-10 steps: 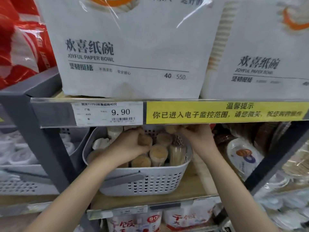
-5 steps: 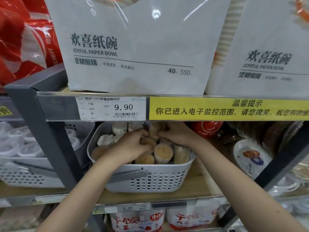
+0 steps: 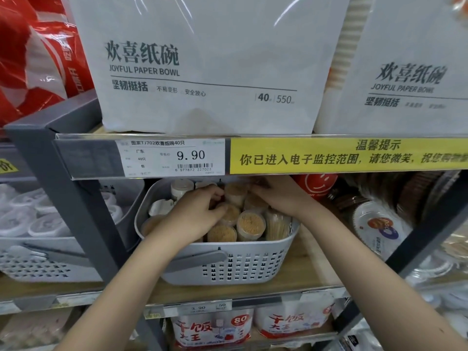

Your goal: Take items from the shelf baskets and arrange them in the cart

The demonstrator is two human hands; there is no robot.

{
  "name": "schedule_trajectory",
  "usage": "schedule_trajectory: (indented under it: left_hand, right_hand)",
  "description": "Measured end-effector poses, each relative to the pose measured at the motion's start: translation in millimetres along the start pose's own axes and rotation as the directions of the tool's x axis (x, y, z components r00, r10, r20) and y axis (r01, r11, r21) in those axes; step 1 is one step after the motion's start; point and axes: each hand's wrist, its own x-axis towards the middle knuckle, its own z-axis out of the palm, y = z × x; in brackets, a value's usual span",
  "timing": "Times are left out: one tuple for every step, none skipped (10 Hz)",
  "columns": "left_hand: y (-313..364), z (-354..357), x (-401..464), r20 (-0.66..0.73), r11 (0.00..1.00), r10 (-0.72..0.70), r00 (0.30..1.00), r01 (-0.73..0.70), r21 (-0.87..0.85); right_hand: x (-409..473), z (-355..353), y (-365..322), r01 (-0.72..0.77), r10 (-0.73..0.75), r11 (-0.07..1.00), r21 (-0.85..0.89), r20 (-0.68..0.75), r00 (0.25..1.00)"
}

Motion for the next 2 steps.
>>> schedule_trajectory:
  left_hand:
    - [-1,-8,-8,-0.038,0.999,0.031,0.999,-0.030,0.034]
    - [-1,-18,-23,-0.063,0.996,0.077,0.995,-0.074,0.051]
  right_hand:
    - [-14,-6,-1,0.009,-0.008,1.000,0.013,-0.066,0.998]
    - [-39,-10,-5,0.008,-0.006,1.000,0.014,-0.143,0.990]
